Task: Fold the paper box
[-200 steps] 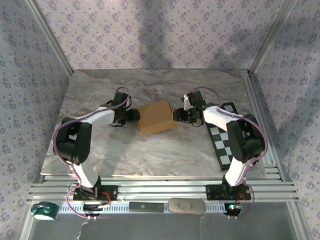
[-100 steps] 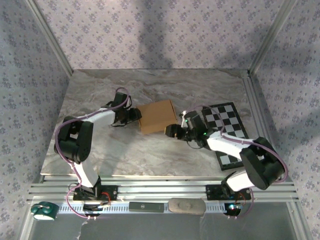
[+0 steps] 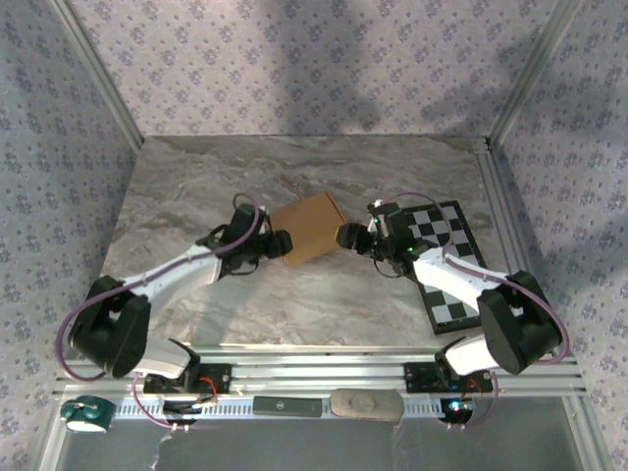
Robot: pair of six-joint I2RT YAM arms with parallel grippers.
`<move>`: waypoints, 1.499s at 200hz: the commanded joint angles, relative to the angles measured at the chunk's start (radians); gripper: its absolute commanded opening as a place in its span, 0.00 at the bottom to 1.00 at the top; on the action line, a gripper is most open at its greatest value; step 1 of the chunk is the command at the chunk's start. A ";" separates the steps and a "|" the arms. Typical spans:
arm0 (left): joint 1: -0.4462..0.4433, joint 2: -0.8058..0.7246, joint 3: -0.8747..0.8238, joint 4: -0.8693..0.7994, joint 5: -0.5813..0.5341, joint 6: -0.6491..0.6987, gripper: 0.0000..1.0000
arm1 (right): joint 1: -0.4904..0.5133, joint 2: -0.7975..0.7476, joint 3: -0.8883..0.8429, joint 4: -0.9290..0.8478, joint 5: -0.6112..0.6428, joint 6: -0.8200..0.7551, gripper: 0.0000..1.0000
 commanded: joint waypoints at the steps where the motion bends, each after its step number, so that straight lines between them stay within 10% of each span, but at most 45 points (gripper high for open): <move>1: -0.001 -0.008 -0.077 0.134 -0.007 -0.112 0.59 | 0.030 0.003 -0.052 0.082 -0.068 0.105 0.65; 54: 0.167 0.132 0.005 0.191 0.109 -0.026 0.61 | 0.206 0.121 -0.214 0.613 0.013 0.478 0.74; 110: 0.155 0.225 0.030 0.251 0.145 -0.052 0.59 | 0.314 0.338 -0.216 0.917 0.184 0.682 0.76; 300: 0.126 0.279 0.020 0.292 0.168 -0.081 0.47 | 0.388 0.549 -0.093 1.124 0.227 0.837 0.76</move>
